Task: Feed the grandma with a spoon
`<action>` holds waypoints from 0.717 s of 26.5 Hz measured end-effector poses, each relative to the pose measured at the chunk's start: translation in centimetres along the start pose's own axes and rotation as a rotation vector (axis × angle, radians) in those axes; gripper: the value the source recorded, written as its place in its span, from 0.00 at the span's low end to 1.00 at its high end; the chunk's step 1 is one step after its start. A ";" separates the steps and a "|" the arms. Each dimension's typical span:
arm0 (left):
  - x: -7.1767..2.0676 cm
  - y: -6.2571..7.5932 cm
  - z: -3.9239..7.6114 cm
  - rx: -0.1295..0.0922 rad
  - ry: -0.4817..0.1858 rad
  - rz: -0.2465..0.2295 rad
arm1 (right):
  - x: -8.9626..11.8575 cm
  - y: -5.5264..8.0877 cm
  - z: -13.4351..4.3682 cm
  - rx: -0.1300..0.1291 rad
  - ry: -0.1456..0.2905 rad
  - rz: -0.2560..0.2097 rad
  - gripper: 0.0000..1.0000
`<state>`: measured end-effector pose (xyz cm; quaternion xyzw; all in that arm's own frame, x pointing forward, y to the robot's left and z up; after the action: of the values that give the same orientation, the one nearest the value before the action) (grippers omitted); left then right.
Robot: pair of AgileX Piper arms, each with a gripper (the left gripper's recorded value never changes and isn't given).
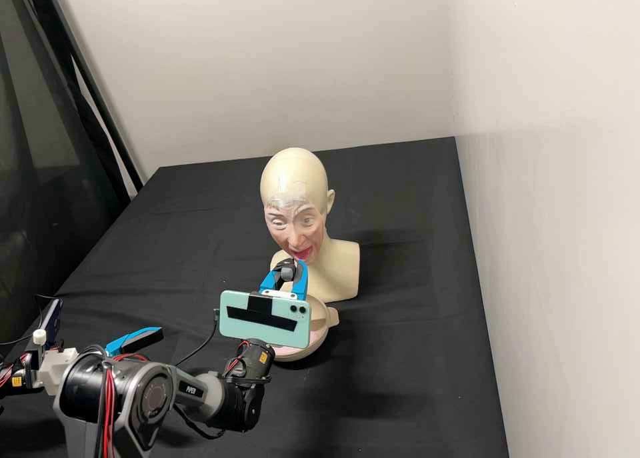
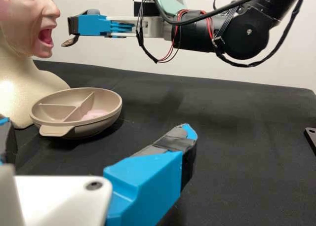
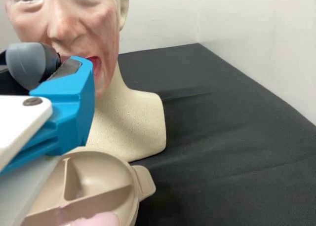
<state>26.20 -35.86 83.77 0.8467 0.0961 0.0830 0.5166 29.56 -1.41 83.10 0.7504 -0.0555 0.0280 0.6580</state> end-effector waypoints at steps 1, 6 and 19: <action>0.00 0.0 0.0 0.000 0.000 0.000 | 0.2 0.0 0.0 0.000 0.003 0.000 0.00; 0.09 0.1 0.1 0.001 -0.003 0.003 | 0.8 0.0 0.1 -0.003 0.002 0.009 0.00; 0.43 -0.1 0.3 -0.010 0.002 0.004 | 2.0 0.8 -0.4 0.009 0.018 0.062 0.00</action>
<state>26.69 -36.02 83.57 0.8442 0.0943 0.0854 0.5207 31.48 -1.20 84.17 0.7511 -0.0727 0.0557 0.6538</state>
